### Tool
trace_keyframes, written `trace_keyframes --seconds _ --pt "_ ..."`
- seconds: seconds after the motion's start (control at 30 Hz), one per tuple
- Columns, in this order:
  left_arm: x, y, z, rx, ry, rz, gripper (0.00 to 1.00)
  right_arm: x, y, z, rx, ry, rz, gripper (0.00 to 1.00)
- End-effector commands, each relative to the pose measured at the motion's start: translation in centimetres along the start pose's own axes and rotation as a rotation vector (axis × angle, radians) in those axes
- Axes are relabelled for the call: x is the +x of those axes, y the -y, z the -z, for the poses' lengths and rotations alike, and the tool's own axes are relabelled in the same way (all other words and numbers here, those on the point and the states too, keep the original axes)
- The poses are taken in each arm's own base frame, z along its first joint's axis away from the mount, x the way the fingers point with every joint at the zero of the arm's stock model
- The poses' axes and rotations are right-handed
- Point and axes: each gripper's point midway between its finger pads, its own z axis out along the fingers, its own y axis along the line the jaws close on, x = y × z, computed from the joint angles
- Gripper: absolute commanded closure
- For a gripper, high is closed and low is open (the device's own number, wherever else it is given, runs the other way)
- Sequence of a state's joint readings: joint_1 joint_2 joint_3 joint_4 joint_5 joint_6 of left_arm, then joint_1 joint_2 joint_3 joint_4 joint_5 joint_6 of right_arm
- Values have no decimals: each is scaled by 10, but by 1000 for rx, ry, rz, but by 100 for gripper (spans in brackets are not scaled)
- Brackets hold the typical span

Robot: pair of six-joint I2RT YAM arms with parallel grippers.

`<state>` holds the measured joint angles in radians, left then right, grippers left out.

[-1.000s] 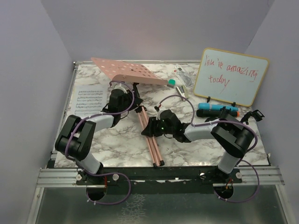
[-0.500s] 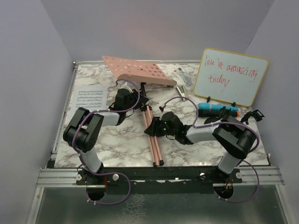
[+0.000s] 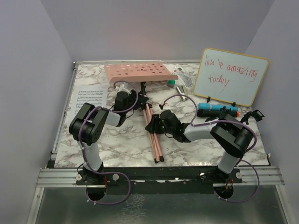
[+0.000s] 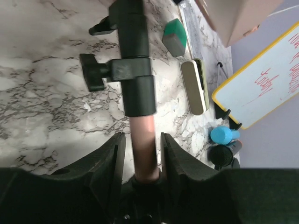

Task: Pack up the instrument practice props
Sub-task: Place the music stand at the center of the board.

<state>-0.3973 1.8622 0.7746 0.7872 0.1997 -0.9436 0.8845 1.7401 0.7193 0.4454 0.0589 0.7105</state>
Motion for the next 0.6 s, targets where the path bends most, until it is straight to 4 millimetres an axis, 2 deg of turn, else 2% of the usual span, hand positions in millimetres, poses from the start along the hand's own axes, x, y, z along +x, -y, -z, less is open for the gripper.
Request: trace_keyframes --seconds 0.0,0.27,0.43,0.57 --pt "21 -15 15 15 -38 55 57 -16 20 -12 87 64 60 71" --pt "15 -14 29 71 -24 153 50 -11 26 -13 108 62 34 71" --pt "11 -21 48 52 0 165 46 -11 32 -10 137 73 19 71" --pt "11 -16 64 58 12 169 43 -10 38 -12 168 81 -12 71"
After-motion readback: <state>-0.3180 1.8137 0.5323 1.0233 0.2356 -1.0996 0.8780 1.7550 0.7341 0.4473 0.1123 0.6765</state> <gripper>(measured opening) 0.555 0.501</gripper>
